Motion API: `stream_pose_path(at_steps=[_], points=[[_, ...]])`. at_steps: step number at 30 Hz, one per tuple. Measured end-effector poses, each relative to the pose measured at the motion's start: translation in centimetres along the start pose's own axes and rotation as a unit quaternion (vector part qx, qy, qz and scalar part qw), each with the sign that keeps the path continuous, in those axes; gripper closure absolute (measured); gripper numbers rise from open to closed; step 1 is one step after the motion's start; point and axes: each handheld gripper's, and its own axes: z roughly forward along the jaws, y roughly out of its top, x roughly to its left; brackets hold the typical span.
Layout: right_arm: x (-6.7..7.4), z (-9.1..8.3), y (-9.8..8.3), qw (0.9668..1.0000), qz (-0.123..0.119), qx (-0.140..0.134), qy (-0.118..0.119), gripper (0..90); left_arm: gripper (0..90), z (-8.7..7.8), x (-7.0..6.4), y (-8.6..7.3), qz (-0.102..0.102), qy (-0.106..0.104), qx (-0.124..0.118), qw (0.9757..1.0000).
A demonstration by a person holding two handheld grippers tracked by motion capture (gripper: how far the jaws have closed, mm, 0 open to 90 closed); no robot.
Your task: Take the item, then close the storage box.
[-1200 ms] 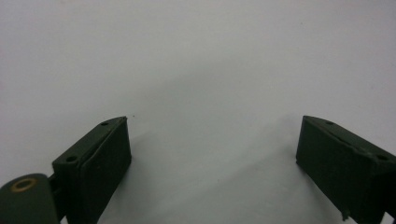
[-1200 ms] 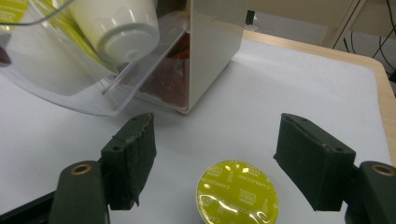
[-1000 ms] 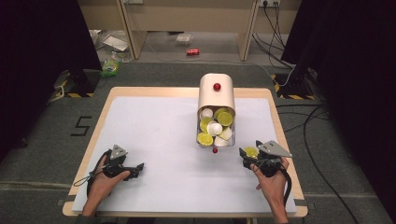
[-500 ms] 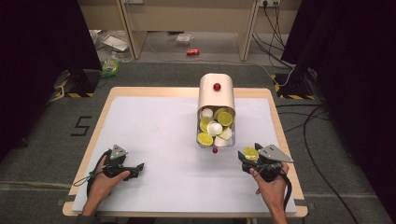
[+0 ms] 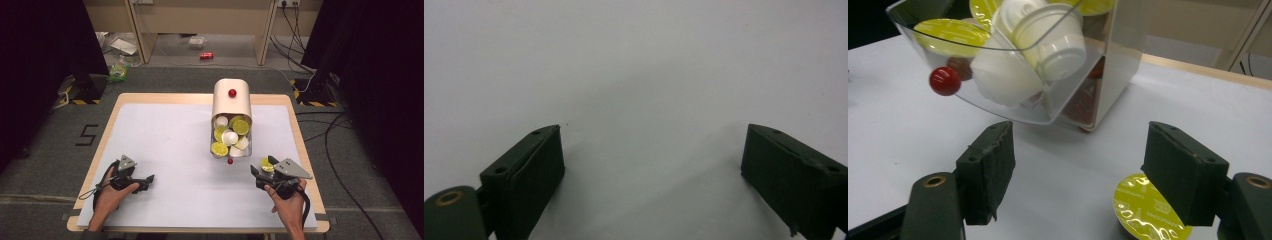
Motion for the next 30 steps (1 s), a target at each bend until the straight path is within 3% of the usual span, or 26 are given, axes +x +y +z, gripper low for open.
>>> stream_pose_path(at_steps=[20, 30], points=[[1.7, 0.4, 0.5, 0.9997, -0.013, 0.000, 0.020, 28.8, 9.3, 0.0, 0.0, 0.0, 0.000, 0.000, 0.000, 1.0000], [1.6, 0.5, 0.5, 0.9997, -0.015, 0.000, 0.017, 28.8, 9.3, 0.0, 0.0, 0.0, 0.000, 0.000, 0.000, 1.0000]])
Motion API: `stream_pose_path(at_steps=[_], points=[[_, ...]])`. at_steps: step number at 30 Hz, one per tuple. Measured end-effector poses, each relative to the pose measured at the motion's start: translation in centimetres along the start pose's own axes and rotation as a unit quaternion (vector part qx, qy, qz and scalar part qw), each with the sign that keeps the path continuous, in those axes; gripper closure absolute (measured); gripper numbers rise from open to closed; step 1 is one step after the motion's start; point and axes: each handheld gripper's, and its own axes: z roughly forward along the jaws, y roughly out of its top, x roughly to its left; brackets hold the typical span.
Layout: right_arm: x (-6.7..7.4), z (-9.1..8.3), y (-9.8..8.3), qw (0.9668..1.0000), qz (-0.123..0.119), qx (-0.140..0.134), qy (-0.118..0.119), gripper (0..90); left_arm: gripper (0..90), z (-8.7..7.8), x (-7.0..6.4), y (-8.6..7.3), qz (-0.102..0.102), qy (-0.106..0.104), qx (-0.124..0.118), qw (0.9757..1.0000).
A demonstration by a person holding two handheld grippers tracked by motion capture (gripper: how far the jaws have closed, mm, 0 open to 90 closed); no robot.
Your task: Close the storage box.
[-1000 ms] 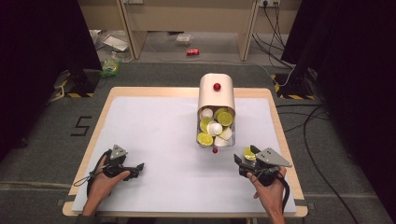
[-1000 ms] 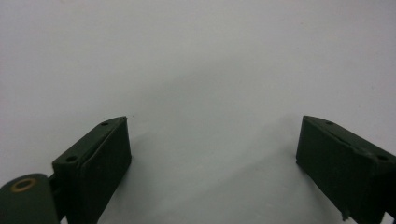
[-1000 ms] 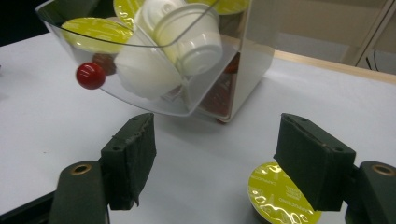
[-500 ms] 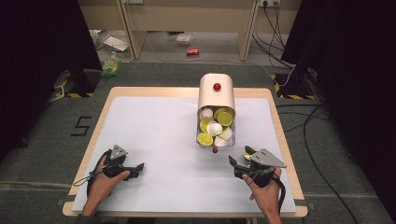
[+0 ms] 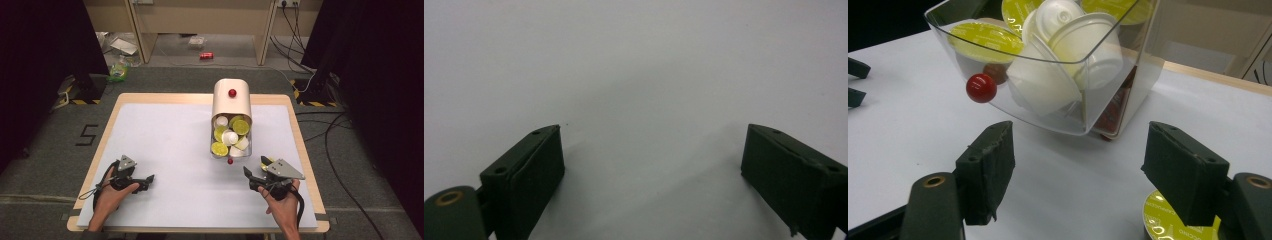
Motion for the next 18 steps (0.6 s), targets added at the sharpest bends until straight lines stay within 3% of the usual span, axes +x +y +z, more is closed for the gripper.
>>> stream_pose_path(at_steps=[18], points=[[-0.37, 0.27, 0.32, 0.9996, 0.001, -0.009, -0.028, 29.5, 9.2, 0.00, -0.03, 0.00, 0.000, 0.000, 0.000, 1.0000]])
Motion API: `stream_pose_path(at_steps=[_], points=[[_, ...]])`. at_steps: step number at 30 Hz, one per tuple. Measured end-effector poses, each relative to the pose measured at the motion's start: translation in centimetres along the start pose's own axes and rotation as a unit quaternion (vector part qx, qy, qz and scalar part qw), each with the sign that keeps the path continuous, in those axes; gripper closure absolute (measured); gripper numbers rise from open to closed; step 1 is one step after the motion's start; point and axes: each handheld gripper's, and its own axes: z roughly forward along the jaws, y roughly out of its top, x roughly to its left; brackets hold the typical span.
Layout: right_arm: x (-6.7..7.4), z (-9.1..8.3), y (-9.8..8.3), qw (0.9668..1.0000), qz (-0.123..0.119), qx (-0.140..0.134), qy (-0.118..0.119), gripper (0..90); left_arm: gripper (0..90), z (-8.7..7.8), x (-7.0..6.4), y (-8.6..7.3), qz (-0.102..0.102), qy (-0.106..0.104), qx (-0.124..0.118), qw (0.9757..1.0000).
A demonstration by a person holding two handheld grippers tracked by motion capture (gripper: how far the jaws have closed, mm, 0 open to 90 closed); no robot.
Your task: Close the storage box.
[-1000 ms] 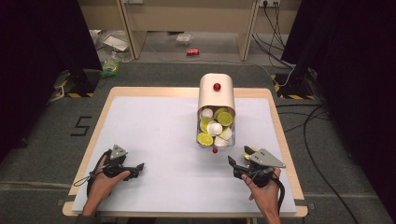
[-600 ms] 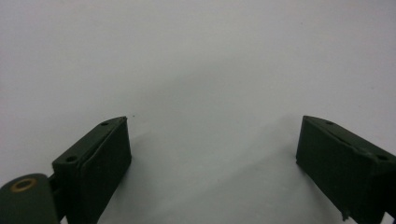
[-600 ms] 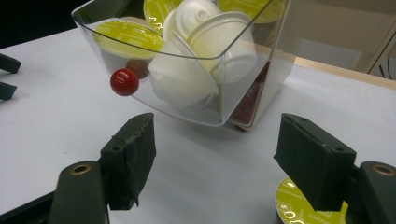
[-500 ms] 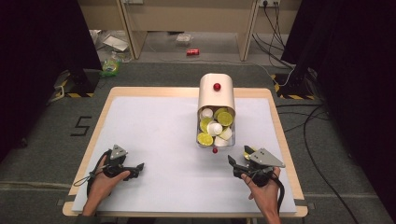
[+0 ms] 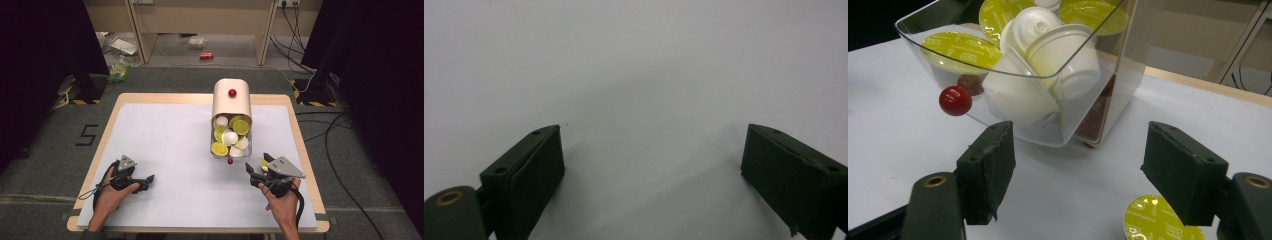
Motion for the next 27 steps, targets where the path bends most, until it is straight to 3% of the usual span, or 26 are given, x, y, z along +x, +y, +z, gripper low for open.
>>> stream_pose_path(at_steps=[18, 27], points=[[0.0, 0.9, 0.1, 0.9998, -0.019, -0.004, -0.003, 41.1, 9.2, 0.0, 0.0, 0.0, 0.000, 0.000, 0.000, 1.0000], [0.1, 1.1, 0.2, 0.9996, -0.028, 0.002, -0.007, 39.8, 9.2, 0.0, 0.0, 0.0, 0.000, 0.000, 0.000, 1.0000]])
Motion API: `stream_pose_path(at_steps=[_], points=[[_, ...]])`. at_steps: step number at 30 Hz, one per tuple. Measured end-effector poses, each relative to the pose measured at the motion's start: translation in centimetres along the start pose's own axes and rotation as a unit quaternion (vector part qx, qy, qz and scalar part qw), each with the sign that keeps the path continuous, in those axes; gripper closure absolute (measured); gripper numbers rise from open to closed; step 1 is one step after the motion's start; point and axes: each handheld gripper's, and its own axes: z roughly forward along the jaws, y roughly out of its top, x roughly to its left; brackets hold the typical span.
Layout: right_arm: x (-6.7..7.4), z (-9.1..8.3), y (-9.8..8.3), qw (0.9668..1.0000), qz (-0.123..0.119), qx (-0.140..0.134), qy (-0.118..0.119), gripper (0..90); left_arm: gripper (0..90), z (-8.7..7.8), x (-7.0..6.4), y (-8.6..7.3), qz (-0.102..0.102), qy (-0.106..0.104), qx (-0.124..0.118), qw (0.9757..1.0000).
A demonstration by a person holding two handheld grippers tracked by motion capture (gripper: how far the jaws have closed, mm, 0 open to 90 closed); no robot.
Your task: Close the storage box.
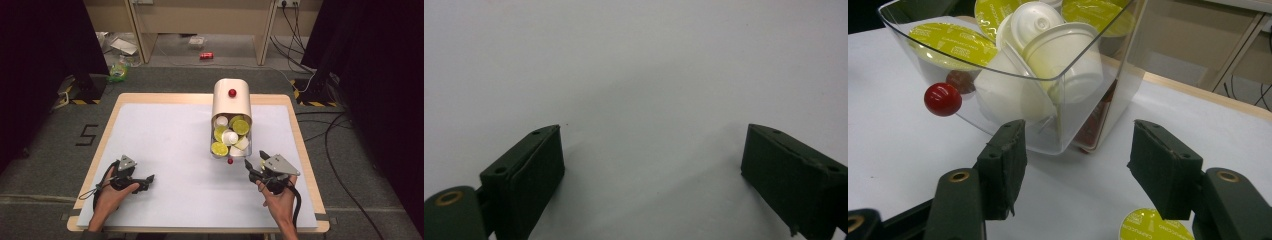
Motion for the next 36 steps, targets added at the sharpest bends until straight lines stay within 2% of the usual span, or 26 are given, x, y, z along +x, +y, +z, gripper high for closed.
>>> stream_pose_path(at_steps=[10, 22, 32, 36], points=[[-0.43, -0.10, -0.08, 0.9999, 0.006, -0.005, -0.011, 38.8, 9.2, 0.00, 0.00, 0.00, 0.000, 0.000, 0.000, 1.0000], [-0.81, 0.12, 0.12, 0.9996, 0.014, -0.021, -0.011, 38.7, 9.2, 0.00, 0.00, 0.00, 0.000, 0.000, 0.000, 1.0000], [-0.43, 0.52, 0.37, 0.9996, 0.007, -0.026, -0.013, 38.3, 9.2, 0.00, -0.01, 0.00, 0.000, 0.000, 0.000, 1.0000], [-0.56, 0.63, 0.52, 0.9993, 0.012, -0.032, -0.014, 38.2, 9.2, 0.00, -0.01, 0.00, 0.001, 0.000, 0.000, 1.0000]])
